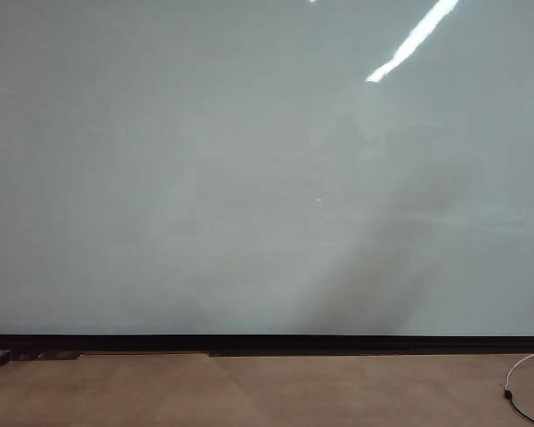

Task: Pick up the pen on the shelf to the right of the whiteboard and draw a straight line.

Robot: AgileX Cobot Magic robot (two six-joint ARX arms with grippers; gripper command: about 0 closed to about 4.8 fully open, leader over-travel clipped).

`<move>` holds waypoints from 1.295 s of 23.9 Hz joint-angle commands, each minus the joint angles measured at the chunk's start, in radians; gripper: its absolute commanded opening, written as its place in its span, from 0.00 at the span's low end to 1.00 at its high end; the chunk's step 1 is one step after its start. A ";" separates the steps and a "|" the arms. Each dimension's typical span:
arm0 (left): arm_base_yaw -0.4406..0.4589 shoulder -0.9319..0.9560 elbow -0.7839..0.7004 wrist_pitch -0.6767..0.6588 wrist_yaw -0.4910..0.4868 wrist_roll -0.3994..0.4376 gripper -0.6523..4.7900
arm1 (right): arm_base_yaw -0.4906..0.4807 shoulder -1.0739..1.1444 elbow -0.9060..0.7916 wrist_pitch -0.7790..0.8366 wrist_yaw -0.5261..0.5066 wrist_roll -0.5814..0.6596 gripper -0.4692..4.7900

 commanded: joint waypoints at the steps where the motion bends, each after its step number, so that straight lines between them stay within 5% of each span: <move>1: 0.000 0.000 0.003 0.013 0.000 0.001 0.11 | 0.000 0.000 -0.007 0.010 0.004 0.005 0.07; 11: -0.001 0.000 0.003 0.013 0.000 0.001 0.11 | 0.000 0.000 -0.007 0.009 -0.008 0.005 0.07; 18: -0.001 0.000 0.003 0.013 0.000 0.001 0.11 | 0.001 0.000 0.002 0.019 -0.205 0.038 0.07; 24: 0.000 0.000 0.003 0.013 0.000 0.001 0.11 | -0.003 0.014 0.114 0.018 -0.119 0.059 0.07; 28: -0.001 0.000 0.003 0.013 0.000 0.001 0.11 | -0.062 0.146 0.270 0.018 -0.093 0.004 0.18; 31: -0.001 0.000 0.003 0.013 0.000 0.001 0.11 | -0.157 0.297 0.345 0.060 -0.201 0.000 0.30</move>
